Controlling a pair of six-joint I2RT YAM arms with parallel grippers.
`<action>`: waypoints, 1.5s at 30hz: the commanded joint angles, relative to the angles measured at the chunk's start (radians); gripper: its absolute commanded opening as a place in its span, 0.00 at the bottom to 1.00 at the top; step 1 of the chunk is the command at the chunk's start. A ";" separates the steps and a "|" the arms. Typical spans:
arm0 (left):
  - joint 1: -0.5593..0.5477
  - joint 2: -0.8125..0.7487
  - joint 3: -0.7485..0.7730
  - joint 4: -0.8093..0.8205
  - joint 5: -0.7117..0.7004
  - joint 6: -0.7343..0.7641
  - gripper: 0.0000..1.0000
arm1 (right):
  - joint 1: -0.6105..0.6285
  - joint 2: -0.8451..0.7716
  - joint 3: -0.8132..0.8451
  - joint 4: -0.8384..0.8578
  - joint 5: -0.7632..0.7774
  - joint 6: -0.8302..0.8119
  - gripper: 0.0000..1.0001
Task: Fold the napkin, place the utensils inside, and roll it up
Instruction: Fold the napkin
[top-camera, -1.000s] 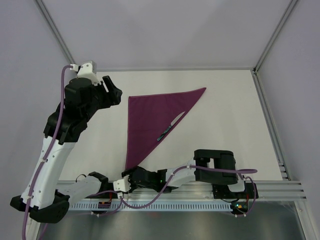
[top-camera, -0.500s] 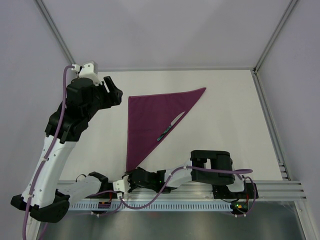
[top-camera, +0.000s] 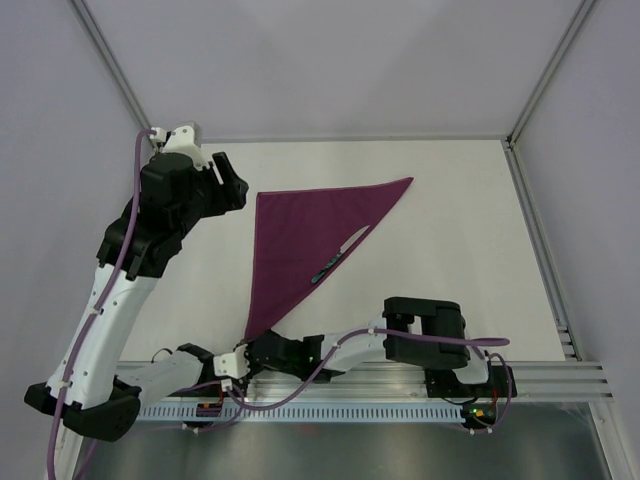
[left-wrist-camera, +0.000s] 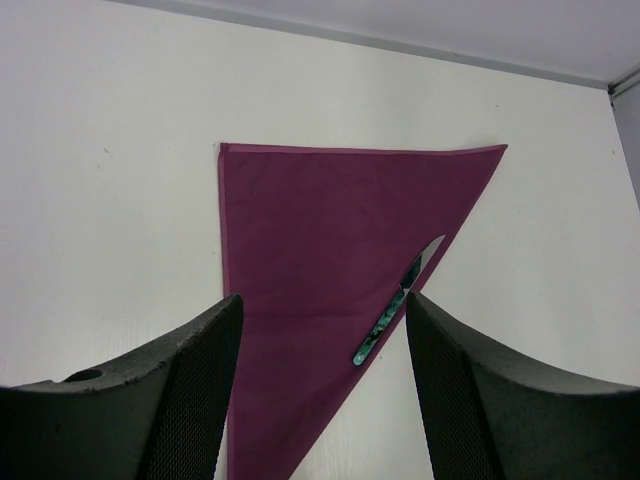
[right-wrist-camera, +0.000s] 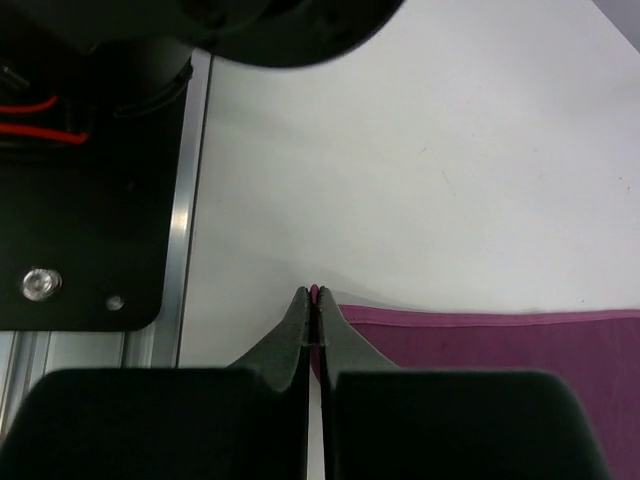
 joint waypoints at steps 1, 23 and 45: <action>0.010 0.004 0.012 0.028 0.009 0.042 0.71 | -0.024 -0.072 0.085 -0.090 -0.013 0.054 0.00; 0.041 0.088 0.032 0.093 0.101 0.041 0.71 | -0.429 -0.341 0.081 -0.362 -0.059 0.189 0.00; 0.059 0.151 0.013 0.157 0.183 0.041 0.71 | -0.852 -0.320 -0.007 -0.383 -0.091 0.171 0.00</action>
